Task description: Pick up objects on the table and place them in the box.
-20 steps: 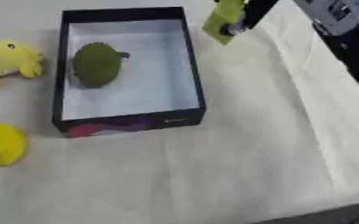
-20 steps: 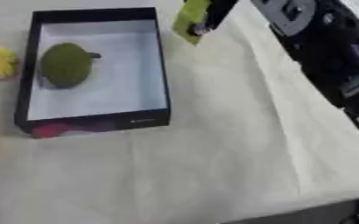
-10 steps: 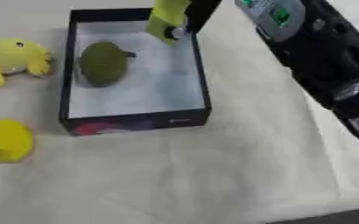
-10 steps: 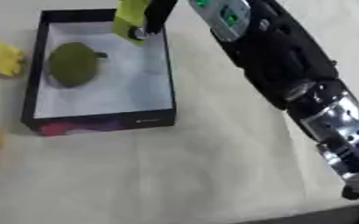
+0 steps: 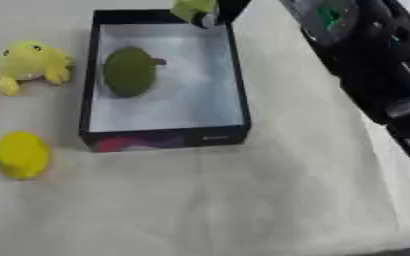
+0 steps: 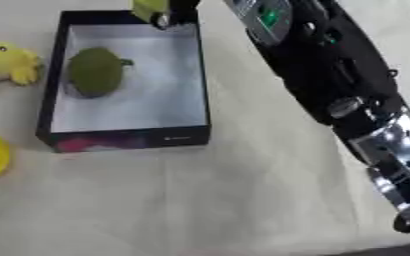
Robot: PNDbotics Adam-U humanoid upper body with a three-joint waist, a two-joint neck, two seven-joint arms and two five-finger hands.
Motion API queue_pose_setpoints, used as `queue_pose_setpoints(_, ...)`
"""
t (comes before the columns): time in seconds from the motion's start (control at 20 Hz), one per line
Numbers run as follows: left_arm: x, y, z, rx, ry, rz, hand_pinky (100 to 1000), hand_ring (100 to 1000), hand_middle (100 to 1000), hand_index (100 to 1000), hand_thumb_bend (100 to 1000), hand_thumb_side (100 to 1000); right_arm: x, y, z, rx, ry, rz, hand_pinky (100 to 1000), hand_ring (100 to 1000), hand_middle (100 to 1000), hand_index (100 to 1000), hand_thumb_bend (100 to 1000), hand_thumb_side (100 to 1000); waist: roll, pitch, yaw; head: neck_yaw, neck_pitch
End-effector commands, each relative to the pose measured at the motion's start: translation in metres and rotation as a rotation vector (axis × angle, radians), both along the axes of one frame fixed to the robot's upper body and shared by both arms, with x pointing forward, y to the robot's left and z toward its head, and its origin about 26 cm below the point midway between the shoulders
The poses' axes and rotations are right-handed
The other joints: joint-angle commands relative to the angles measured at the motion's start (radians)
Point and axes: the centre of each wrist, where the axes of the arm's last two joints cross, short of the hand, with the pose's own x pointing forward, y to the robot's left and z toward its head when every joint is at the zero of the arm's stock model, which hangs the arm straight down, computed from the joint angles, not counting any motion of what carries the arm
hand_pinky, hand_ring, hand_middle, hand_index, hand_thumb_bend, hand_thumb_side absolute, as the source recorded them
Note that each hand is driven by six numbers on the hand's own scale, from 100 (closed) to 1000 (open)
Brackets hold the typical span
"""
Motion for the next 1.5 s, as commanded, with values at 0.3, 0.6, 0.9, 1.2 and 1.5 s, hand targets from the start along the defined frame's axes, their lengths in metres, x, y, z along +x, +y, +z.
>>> queue_pose_setpoints(0.3, -0.002, 0.003, 0.013, 0.022, -0.032, 0.007, 745, 872, 873, 899, 807, 698, 0.001, 0.014, 0.015, -0.068, 0.008, 0.045, 644, 672, 676, 756, 334, 100, 0.008, -0.038, 0.007, 0.001, -0.017)
queue_pose_setpoints(0.6, -0.001, 0.002, 0.012, 0.021, -0.027, 0.005, 745, 872, 873, 899, 807, 698, 0.014, 0.017, 0.012, -0.128, 0.111, 0.066, 665, 689, 690, 765, 336, 100, 0.007, -0.038, 0.010, -0.001, -0.018)
queue_pose_setpoints(0.9, -0.002, 0.003, 0.012, 0.022, -0.026, 0.006, 744, 872, 873, 899, 808, 698, 0.035, 0.008, 0.005, -0.215, 0.228, 0.046, 694, 708, 706, 774, 337, 100, 0.008, -0.038, 0.013, -0.005, -0.021)
queue_pose_setpoints(1.2, -0.001, 0.001, 0.012, 0.022, -0.027, 0.002, 744, 872, 873, 899, 808, 698, 0.048, 0.006, 0.000, -0.268, 0.316, 0.067, 724, 735, 732, 795, 357, 100, 0.009, -0.035, 0.019, -0.011, -0.019)
queue_pose_setpoints(1.5, -0.001, 0.000, 0.013, 0.022, -0.027, -0.002, 744, 872, 873, 899, 808, 699, 0.053, 0.010, -0.004, -0.295, 0.350, 0.098, 740, 752, 749, 812, 376, 100, 0.010, -0.032, 0.022, -0.012, -0.019)
